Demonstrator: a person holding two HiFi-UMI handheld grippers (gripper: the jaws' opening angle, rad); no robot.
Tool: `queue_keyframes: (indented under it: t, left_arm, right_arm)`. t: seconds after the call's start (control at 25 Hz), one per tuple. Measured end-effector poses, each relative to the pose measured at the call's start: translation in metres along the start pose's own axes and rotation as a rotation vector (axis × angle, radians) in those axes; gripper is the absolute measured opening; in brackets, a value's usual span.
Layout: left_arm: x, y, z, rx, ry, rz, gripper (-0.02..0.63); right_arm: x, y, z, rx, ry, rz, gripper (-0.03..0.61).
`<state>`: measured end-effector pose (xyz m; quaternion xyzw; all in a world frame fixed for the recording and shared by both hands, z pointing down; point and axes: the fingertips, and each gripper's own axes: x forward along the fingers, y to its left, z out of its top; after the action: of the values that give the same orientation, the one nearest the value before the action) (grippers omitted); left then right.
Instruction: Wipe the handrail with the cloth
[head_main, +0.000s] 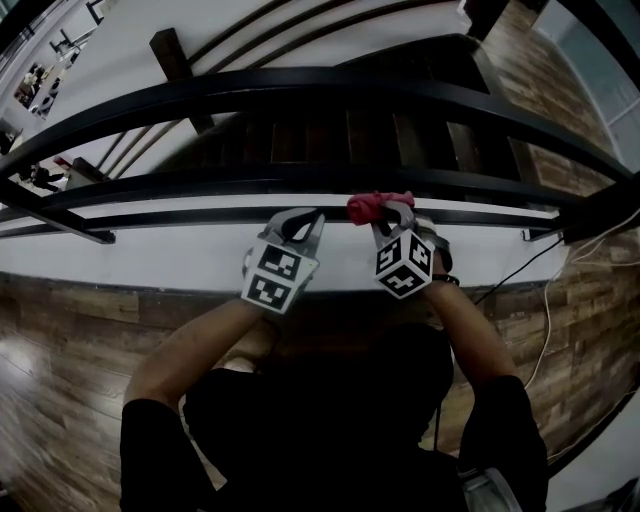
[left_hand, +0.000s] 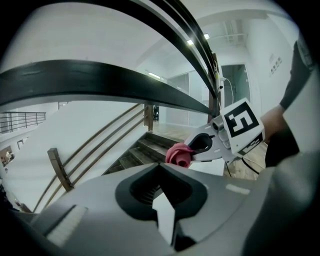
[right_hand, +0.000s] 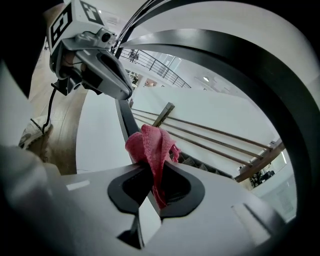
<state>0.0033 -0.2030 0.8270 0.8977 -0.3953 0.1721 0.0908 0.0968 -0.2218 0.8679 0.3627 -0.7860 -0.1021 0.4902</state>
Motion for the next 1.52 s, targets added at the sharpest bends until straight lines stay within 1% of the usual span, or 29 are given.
queue_keyframes:
  t: [0.08, 0.24, 0.44, 0.56, 0.72, 1.04, 1.12, 1.28, 1.4, 1.52]
  left_arm:
    - [-0.007, 0.008, -0.005, -0.005, -0.001, 0.011, 0.0]
    - [-0.025, 0.02, -0.015, 0.01, -0.009, 0.029, 0.0]
    - [-0.05, 0.054, -0.03, -0.046, -0.015, 0.096, 0.0]
    - [-0.066, 0.072, -0.036, -0.057, -0.014, 0.135, 0.0]
    - [-0.086, 0.096, -0.05, -0.068, -0.004, 0.174, 0.0]
    - [-0.108, 0.122, -0.06, -0.104, -0.023, 0.218, 0.0]
    - [-0.115, 0.133, -0.061, -0.118, -0.035, 0.245, 0.0]
    - [-0.137, 0.158, -0.065, -0.154, -0.08, 0.324, 0.0]
    - [-0.149, 0.17, -0.068, -0.168, -0.106, 0.367, 0.0]
    - [-0.166, 0.184, -0.077, -0.231, -0.134, 0.428, 0.0]
  right_arm:
    - [0.004, 0.006, 0.009, -0.023, 0.001, 0.017, 0.04]
    - [0.012, 0.02, 0.03, -0.064, -0.003, 0.041, 0.04]
    - [0.023, 0.038, 0.058, -0.124, -0.007, 0.063, 0.04]
    - [0.028, 0.047, 0.073, -0.164, -0.012, 0.068, 0.04]
    - [0.037, 0.062, 0.099, -0.192, -0.032, 0.076, 0.04]
    - [0.047, 0.088, 0.142, -0.234, -0.071, 0.099, 0.04]
    - [0.05, 0.093, 0.151, -0.245, -0.082, 0.104, 0.04]
    - [0.055, 0.105, 0.171, -0.264, -0.101, 0.115, 0.04]
    - [0.059, 0.113, 0.189, -0.293, -0.118, 0.114, 0.04]
    - [0.062, 0.126, 0.209, -0.331, -0.135, 0.127, 0.04]
